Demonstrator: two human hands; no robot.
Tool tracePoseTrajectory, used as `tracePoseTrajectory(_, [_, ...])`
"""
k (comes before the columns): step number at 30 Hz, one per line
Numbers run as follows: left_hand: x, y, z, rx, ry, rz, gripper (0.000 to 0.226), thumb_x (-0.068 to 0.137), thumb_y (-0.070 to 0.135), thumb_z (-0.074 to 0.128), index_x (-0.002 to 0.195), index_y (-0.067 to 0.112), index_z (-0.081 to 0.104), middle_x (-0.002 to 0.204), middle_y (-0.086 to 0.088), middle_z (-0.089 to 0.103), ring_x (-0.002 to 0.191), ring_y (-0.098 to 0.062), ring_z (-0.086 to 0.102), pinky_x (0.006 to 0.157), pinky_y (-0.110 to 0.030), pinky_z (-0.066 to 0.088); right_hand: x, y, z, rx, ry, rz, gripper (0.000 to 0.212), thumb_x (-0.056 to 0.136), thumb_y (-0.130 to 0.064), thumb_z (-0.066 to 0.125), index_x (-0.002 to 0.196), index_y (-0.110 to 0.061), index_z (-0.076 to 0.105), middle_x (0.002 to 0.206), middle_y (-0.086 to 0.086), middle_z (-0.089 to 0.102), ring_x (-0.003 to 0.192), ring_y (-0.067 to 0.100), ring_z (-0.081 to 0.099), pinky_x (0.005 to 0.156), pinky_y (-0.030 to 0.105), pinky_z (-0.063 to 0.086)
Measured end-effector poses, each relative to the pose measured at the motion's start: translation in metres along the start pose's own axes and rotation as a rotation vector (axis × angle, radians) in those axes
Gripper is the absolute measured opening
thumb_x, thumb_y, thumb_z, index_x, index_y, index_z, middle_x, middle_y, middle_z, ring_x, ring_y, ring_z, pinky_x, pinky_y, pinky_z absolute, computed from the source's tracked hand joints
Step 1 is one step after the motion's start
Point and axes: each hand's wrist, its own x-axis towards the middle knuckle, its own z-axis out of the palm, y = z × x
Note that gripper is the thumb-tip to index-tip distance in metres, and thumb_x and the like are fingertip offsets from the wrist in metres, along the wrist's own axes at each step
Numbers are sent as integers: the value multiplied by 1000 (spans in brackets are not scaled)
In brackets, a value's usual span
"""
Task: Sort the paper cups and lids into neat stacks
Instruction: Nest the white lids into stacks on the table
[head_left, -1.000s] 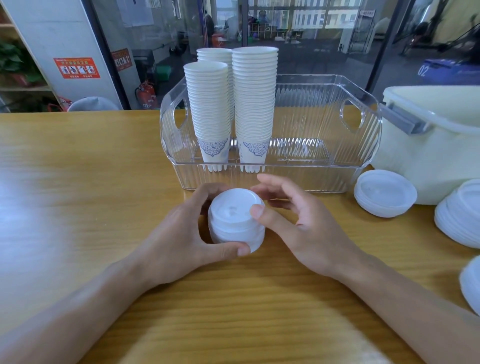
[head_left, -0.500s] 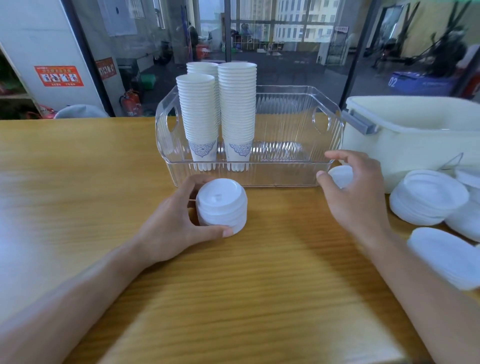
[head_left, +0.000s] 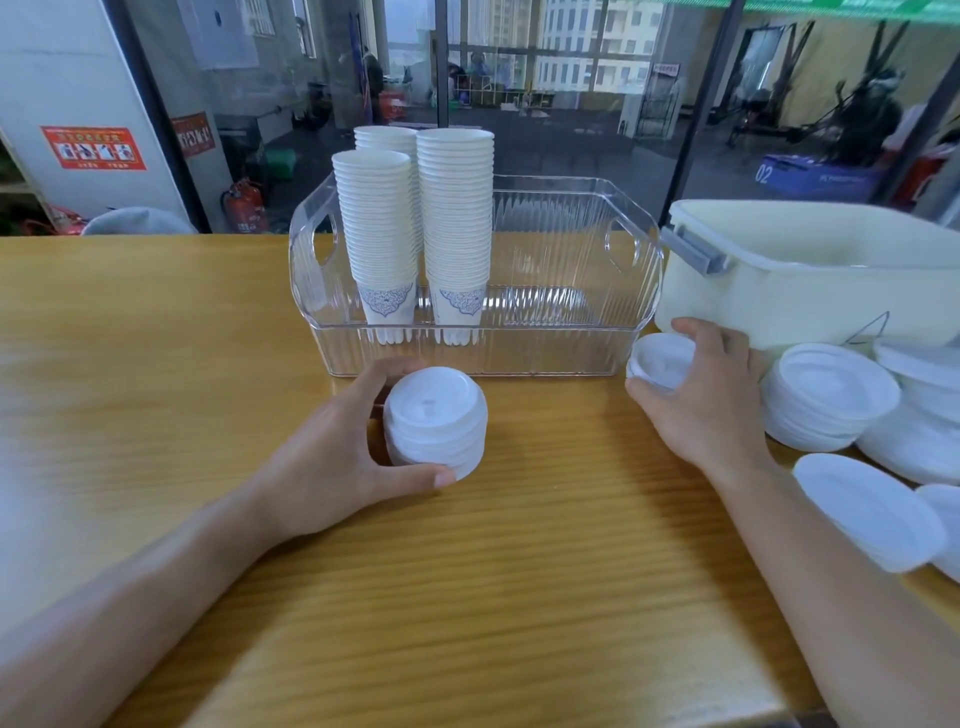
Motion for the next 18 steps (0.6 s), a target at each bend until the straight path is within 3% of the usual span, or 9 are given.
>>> tracePoseTrajectory(8, [0, 0, 2, 9, 7, 11, 90, 57, 60, 88, 135, 53, 43, 127, 34, 59, 121, 9, 56, 97, -8, 39, -5, -3, -2, -99, -32, -22, 84, 85, -47, 74, 155, -18, 38, 151, 12, 42, 140, 36, 28, 116, 42, 25])
tracePoseTrajectory(12, [0, -1, 2, 15, 0, 16, 89, 58, 59, 89, 135, 53, 44, 127, 34, 60, 124, 8, 56, 98, -11, 40, -5, -4, -6, -141, -105, 5, 86, 85, -53, 72, 155, -22, 35, 148, 12, 47, 137, 37, 37, 111, 44, 32])
tracePoseTrajectory(18, [1, -3, 2, 3, -12, 18, 87, 62, 52, 93, 134, 53, 44, 126, 31, 61, 123, 5, 57, 99, -14, 40, -11, -17, -10, 258, -164, 13, 84, 77, -51, 81, 149, -33, 41, 139, -7, 50, 129, 17, 49, 95, 34, 41])
